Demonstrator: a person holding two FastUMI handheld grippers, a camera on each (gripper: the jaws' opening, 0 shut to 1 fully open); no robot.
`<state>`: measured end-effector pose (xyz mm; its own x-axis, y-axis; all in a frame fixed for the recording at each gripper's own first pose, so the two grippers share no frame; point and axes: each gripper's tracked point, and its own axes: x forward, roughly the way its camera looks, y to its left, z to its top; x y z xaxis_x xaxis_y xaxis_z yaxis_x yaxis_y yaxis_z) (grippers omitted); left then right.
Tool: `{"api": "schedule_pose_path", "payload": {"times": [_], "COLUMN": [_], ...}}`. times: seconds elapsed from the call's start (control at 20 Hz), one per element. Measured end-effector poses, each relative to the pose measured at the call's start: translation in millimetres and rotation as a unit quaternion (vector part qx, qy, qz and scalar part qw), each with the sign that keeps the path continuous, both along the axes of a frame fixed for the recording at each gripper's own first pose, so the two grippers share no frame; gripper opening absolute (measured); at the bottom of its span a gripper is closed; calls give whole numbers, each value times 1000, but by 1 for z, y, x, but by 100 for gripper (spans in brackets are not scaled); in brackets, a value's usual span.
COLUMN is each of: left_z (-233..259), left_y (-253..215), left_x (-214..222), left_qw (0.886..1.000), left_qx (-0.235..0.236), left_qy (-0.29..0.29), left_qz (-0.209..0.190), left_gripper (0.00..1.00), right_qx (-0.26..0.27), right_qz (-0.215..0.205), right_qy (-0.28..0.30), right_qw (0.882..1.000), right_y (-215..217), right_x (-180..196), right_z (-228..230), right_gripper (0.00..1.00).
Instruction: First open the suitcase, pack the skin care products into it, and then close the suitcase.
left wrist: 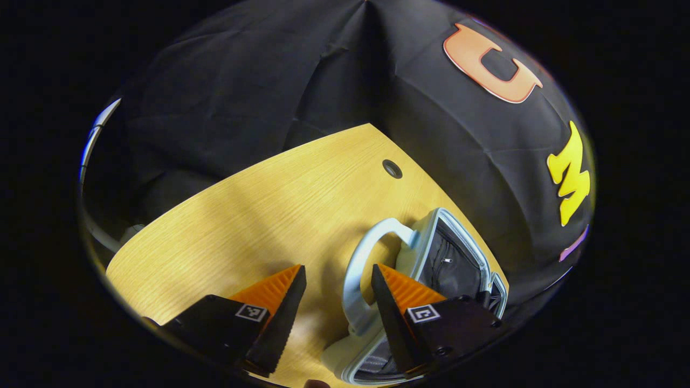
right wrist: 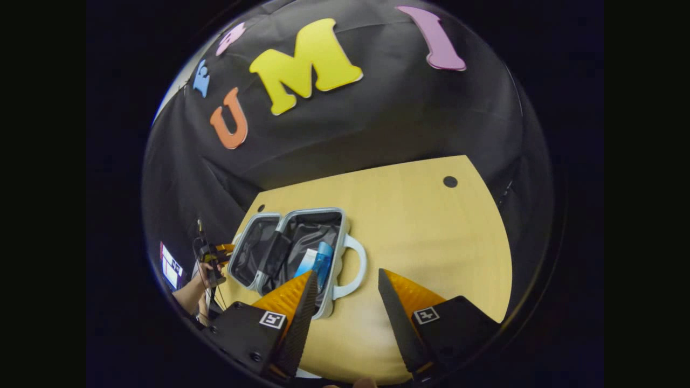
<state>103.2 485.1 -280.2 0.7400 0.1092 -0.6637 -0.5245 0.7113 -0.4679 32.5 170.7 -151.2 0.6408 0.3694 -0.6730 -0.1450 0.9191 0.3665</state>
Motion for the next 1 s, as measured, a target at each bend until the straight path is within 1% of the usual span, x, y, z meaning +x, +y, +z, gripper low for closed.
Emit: {"api": "schedule_pose_path", "payload": {"times": [0.05,0.1,0.15,0.2,0.25,0.3,0.4,0.45,0.55,0.7,0.8,0.9,1.0], "left_z": [-1,-3,-6,-10,-13,-12,-2,3,22,80,126,168,207], "left_y": [1,1,0,-1,-2,-4,-4,-6,-3,-6,-22,-51,-85], "left_x": [6,10,13,15,13,15,17,16,9,9,9,12,11], "left_qw": [1000,1000,1000,1000,999,998,998,997,991,980,971,960,947], "left_qx": [1,1,0,2,7,10,31,49,108,183,231,275,316], "left_qy": [2,6,15,29,44,53,58,61,74,56,31,4,-23], "left_qz": [0,-1,-3,-7,-9,-13,-15,-24,-40,-47,-51,-56,-62], "left_gripper": [75,63,58,41,53,35,22,21,16,12,11,11,11], "right_qx": [7,15,17,14,11,8,0,-1,-3,-13,-23,-16,-40], "right_qz": [-7,-9,-10,-10,-8,-3,10,15,11,-21,-52,-77,-100], "right_qy": [4,6,5,-4,-13,-23,-35,-42,-59,-92,-126,-151,-175], "right_qw": [1000,1000,1000,1000,1000,1000,999,999,998,995,990,985,979], "right_y": [-3,-2,-4,-8,-11,-13,-17,-19,-24,-48,-70,-83,-103], "right_x": [0,0,0,1,2,0,-6,-8,-11,-15,-19,-25,-25], "right_z": [1,3,5,9,14,18,21,24,27,37,47,59,55], "right_gripper": [68,68,68,68,68,68,68,68,68,68,68,68,68]}}
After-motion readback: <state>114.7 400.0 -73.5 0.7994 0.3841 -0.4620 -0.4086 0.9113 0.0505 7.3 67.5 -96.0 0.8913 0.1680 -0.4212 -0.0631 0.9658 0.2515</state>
